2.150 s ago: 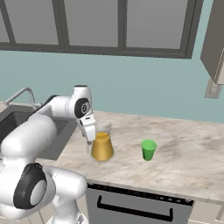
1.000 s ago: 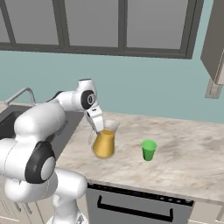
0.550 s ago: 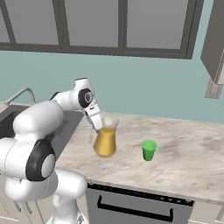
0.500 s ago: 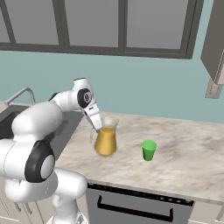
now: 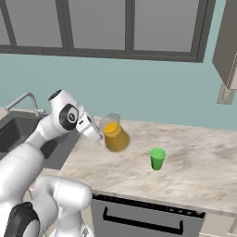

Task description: Place the pitcher and cup on the dining counter for serving.

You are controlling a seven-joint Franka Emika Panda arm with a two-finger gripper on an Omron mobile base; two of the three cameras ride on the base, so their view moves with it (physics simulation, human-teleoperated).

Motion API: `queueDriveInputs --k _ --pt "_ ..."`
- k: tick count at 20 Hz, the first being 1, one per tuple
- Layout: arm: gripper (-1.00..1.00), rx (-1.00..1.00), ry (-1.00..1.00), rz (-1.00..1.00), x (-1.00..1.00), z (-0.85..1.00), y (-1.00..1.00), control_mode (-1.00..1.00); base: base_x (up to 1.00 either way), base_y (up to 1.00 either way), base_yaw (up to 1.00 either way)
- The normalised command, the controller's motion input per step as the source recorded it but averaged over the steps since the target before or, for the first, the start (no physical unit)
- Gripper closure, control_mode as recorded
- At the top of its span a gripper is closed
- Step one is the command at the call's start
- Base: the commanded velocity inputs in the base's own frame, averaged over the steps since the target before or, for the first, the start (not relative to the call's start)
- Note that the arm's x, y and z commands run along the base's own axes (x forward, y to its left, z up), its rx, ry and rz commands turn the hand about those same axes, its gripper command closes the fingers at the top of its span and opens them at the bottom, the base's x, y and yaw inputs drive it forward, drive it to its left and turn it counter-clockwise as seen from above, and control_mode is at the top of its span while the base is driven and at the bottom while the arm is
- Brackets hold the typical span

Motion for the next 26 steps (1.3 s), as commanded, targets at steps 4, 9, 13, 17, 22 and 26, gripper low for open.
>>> queueDriveInputs --k 4,9,13,17,22,26 --pt "1.00 -0.10 -0.35 0.00 -0.31 0.88 -0.05 -1.00 0.00 0.00 0.00" --pt "1.00 0.00 -0.16 0.00 -0.09 1.00 -0.02 -1.00 0.00 0.00 0.00" --pt "1.00 0.00 -0.05 0.02 0.00 0.90 0.00 -1.00 0.00 0.00 0.00" --pt "1.00 0.00 -0.06 0.11 -0.06 0.50 0.00 -1.00 0.00 0.00 0.00" --pt "1.00 0.00 0.01 0.28 -0.60 0.18 0.09 -1.00 0.00 0.00 0.00" --pt "1.00 0.00 0.02 0.59 -0.97 0.00 0.47 -1.00 0.00 0.00 0.00"
